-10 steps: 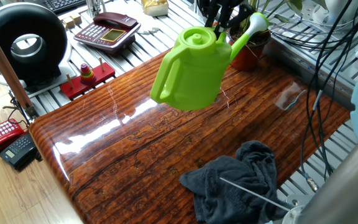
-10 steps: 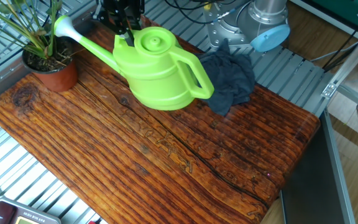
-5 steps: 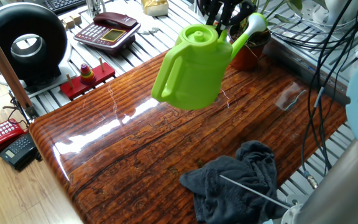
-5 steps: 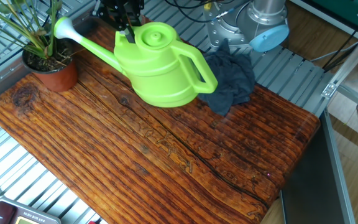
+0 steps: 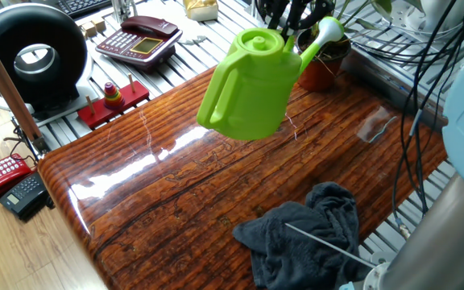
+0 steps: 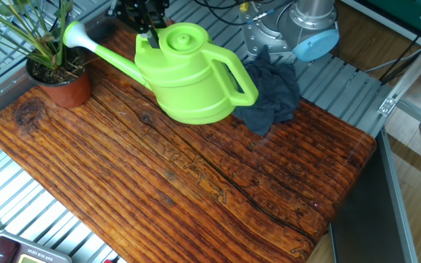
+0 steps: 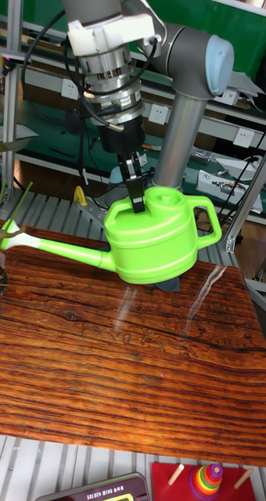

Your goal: Water the plant

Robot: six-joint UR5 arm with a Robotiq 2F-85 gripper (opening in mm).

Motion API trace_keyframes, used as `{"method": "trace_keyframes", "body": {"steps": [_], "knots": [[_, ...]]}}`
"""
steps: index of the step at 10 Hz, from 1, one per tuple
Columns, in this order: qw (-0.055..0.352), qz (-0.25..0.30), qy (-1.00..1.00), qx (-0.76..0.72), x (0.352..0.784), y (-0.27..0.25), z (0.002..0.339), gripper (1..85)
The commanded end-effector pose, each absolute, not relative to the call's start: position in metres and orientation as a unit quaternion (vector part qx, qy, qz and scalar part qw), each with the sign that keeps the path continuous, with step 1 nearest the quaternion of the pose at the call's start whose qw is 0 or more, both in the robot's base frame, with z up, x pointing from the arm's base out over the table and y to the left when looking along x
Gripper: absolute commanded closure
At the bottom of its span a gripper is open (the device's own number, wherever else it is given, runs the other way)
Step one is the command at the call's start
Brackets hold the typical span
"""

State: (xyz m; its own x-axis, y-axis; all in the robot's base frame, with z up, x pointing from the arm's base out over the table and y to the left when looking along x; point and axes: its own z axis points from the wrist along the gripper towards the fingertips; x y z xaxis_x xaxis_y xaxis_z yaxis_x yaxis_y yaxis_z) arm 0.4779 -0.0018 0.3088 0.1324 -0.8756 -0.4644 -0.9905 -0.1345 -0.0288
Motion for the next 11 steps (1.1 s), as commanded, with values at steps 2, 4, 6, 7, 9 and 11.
{"method": "trace_keyframes", "body": {"steps": [2, 4, 6, 7, 9, 11], "knots": [[0.192, 0.185, 0.626, -0.733, 0.481, 0.006, 0.318, 84.7], [0.199, 0.189, 0.627, -0.729, 0.482, 0.010, 0.321, 84.7], [0.205, 0.193, 0.625, -0.728, 0.483, 0.012, 0.323, 84.7], [0.210, 0.197, 0.623, -0.727, 0.483, 0.013, 0.325, 84.7], [0.219, 0.205, 0.619, -0.726, 0.482, 0.014, 0.330, 84.7], [0.221, 0.207, 0.619, -0.725, 0.482, 0.014, 0.331, 84.7]]}}
